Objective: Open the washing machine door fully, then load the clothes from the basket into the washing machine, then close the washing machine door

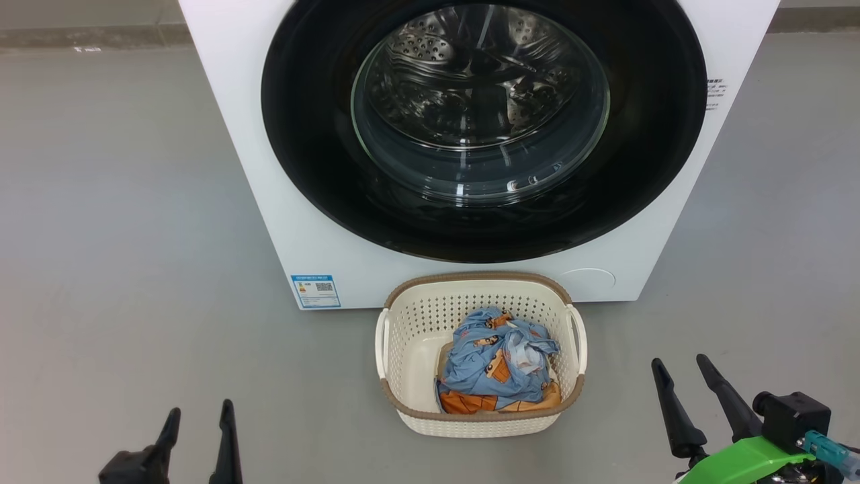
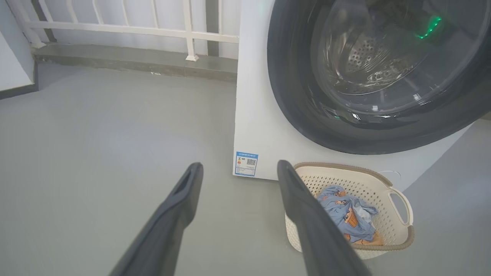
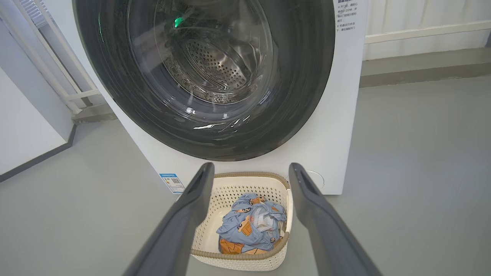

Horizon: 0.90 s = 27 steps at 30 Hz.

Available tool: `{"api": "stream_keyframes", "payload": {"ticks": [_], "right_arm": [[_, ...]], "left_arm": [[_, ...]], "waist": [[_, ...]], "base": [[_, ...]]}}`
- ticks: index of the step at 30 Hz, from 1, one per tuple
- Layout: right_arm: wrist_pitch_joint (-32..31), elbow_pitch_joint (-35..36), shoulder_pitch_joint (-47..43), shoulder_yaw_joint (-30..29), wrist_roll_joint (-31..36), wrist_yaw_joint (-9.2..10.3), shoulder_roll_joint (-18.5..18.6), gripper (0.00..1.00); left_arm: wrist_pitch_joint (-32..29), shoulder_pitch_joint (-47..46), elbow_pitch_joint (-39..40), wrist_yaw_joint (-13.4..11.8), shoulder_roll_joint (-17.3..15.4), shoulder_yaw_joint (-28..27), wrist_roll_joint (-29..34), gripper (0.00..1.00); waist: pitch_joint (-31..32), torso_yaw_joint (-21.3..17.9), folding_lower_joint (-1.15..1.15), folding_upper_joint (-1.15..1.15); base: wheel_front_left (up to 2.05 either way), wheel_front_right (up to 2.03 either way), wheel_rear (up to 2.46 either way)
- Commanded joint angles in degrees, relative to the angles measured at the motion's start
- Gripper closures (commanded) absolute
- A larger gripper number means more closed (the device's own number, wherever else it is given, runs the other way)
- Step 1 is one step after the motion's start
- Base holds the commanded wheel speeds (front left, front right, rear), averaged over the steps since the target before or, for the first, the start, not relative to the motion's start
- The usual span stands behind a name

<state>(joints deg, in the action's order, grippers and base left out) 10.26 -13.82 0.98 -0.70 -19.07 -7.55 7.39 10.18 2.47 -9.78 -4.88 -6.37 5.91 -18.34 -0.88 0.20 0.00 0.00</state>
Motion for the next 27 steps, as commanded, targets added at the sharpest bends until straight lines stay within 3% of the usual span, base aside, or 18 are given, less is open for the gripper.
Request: {"api": "stream_keyframes", "payload": {"ticks": [1, 23, 27], "right_arm": [[1.0, 1.4, 0.9, 1.4, 2.2, 0.05, 1.0, 0.00], [4.7, 3.4, 1.4, 4.0, 17.9, 0.06, 1.7, 0.00], [4.7, 3.5, 1.3, 4.1, 17.8, 0.06, 1.7, 0.00]], "left_arm": [[1.1, -0.7, 1.9, -0.6, -1.2, -1.3, 2.0, 0.00], [4.8, 0.2, 3.4, -3.0, -2.1, 0.0, 17.5, 0.00], [4.8, 0.3, 3.1, -2.7, -1.9, -0.5, 17.3, 0.00]], "waist": [[0.0, 0.0, 0.00, 0.00], [-0.2, 0.4, 0.00, 0.00], [-0.2, 0.5, 0.00, 0.00]], "base": [[0.00, 0.00, 0.00], [0.00, 0.00, 0.00], [0.00, 0.00, 0.00]]}}
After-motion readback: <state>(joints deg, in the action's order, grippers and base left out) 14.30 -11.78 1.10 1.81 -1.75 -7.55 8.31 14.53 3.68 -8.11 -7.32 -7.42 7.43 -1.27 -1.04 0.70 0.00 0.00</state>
